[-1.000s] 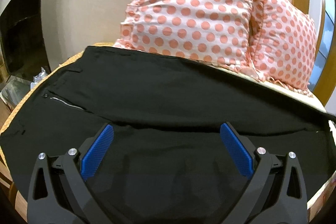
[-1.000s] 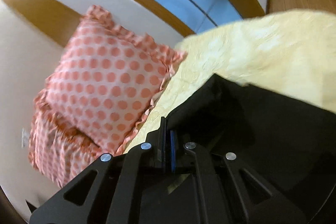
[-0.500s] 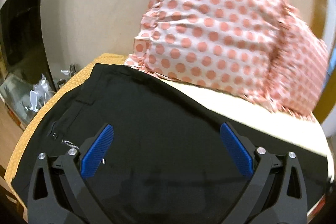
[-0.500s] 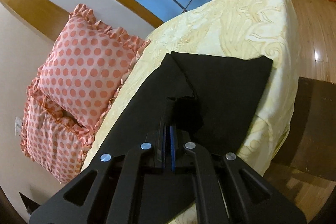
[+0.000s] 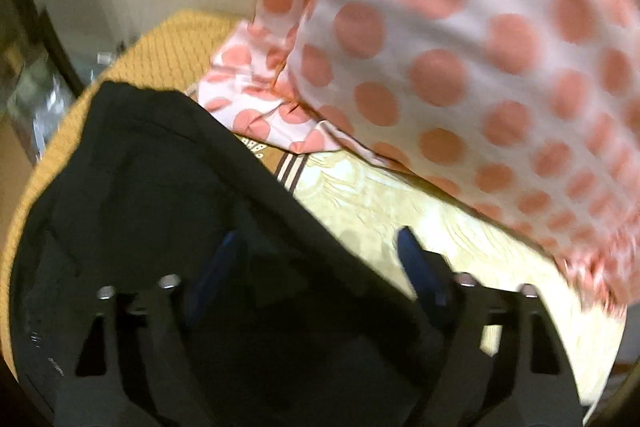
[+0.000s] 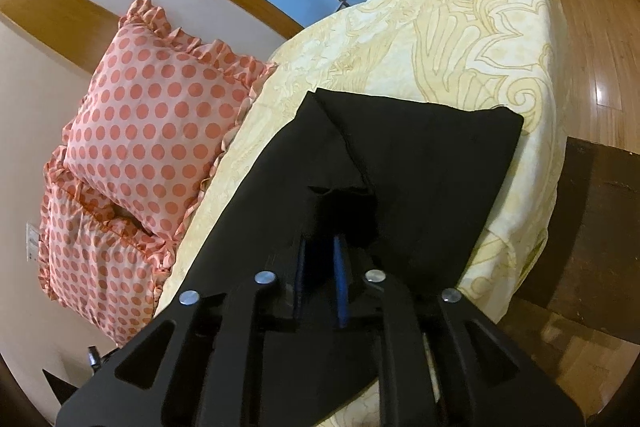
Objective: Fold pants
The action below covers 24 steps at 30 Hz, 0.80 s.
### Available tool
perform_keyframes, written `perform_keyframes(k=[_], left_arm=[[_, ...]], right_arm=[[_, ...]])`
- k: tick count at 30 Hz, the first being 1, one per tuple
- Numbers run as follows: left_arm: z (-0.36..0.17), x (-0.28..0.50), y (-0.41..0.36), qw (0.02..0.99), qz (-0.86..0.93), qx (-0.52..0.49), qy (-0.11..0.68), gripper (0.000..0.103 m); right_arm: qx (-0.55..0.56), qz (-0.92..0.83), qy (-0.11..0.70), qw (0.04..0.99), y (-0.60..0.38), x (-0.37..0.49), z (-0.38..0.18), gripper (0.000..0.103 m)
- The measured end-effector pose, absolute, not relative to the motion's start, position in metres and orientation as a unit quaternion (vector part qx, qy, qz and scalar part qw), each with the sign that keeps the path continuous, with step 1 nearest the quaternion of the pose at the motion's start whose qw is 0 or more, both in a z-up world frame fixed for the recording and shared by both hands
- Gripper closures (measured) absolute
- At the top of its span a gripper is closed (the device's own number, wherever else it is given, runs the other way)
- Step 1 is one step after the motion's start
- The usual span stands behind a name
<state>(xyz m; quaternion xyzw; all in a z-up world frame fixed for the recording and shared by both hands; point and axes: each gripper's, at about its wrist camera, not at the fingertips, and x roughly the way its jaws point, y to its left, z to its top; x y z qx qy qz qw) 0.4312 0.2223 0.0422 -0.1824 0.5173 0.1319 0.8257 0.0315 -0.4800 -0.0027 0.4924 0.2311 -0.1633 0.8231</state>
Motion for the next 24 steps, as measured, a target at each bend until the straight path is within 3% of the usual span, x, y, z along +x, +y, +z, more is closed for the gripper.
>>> perform_keyframes(k=[2,3,4,10,13,14,15,17,22,23,24], left_arm=[[0.036,0.435,0.231,0.815,0.146,-0.213,0.519,0.053],[0.039,0.430,0.234,0.822,0.156,-0.218,0.502,0.075],[0.041,0.426,0.235,0.822,0.156,-0.218,0.502,0.088],[0.080,0.353,0.233,0.865,0.126,-0.189,0.447,0.095],[0.103,0.301,0.233,0.880,0.109,-0.191,0.421,0.095],[0.111,0.277,0.233,0.886,0.101,-0.193,0.410,0.095],[0.118,0.259,0.230,0.890,0.097,-0.193,0.402,0.095],[0.122,0.230,0.234,0.899,0.091,-0.189,0.384,0.095],[0.121,0.184,0.239,0.905,0.088,-0.190,0.370,0.095],[0.120,0.181,0.239,0.905,0.089,-0.189,0.369,0.095],[0.119,0.178,0.242,0.905,0.090,-0.190,0.369,0.095]], right_arm=[[0.494,-0.162,0.235,0.821,-0.481,0.032,-0.003,0.088],[0.496,-0.160,0.236,0.820,-0.481,0.032,-0.002,0.087],[0.497,-0.160,0.240,0.819,-0.482,0.033,-0.002,0.086],[0.492,-0.148,0.246,0.822,-0.483,0.036,0.003,0.074],[0.498,-0.138,0.240,0.822,-0.482,0.034,0.008,0.054],[0.499,-0.144,0.240,0.820,-0.481,0.033,0.010,0.038],[0.503,-0.140,0.234,0.820,-0.480,0.031,0.010,0.037],[0.512,-0.137,0.228,0.817,-0.481,0.028,0.008,0.038],[0.522,-0.151,0.233,0.807,-0.487,0.028,0.005,0.057],[0.513,-0.163,0.234,0.810,-0.489,0.029,0.007,0.068],[0.504,-0.162,0.232,0.816,-0.491,0.031,0.007,0.096]])
